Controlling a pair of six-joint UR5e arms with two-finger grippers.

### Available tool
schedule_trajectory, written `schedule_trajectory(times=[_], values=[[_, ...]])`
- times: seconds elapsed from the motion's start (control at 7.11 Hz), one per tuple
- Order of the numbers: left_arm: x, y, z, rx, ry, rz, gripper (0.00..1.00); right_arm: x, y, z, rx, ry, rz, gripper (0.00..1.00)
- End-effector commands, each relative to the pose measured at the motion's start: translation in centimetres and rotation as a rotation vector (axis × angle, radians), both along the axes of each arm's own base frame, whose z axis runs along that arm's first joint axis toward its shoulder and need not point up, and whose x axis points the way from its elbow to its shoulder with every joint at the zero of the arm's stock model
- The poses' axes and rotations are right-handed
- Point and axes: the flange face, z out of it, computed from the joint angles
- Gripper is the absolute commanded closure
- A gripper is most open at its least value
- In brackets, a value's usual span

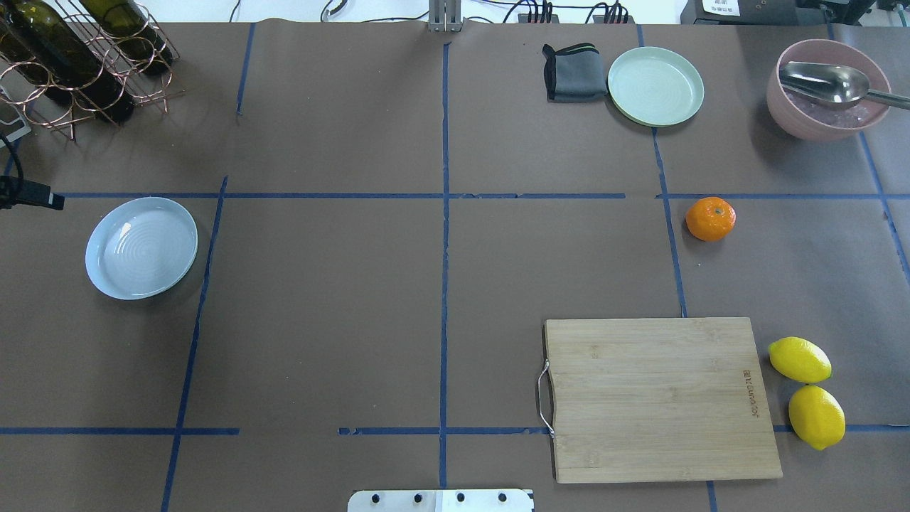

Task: Pick orange to plate
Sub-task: 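Lower the left gripper to the light blue plate rim and grip it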

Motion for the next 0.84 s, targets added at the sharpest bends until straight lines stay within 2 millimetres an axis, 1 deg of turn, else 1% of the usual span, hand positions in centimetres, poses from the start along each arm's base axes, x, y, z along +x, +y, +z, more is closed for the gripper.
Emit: schedule_trajectory(times=[0.0, 0.14, 0.28, 0.56, 0.7], values=[[3.5, 1.1, 1.7, -0.024, 0.018, -0.037, 0.04, 0.0, 0.0, -0.2, 0.000, -0.002, 0.003, 0.00], [5.1, 1.3, 1.6, -0.022, 0.003, -0.049, 0.05, 0.0, 0.0, -0.2, -0.001, -0.001, 0.004, 0.00], [6.1, 1.5, 1.5, -0.033, 0.005, -0.049, 0.06, 0.0, 0.0, -0.2, -0.001, -0.001, 0.004, 0.00], [6.9, 1.4, 1.8, -0.032, -0.006, -0.046, 0.10, 0.0, 0.0, -0.2, -0.001, -0.002, 0.004, 0.00], [7.3, 1.2, 1.7, -0.022, -0.015, -0.055, 0.11, 0.0, 0.0, -0.2, -0.001, -0.002, 0.004, 0.00]])
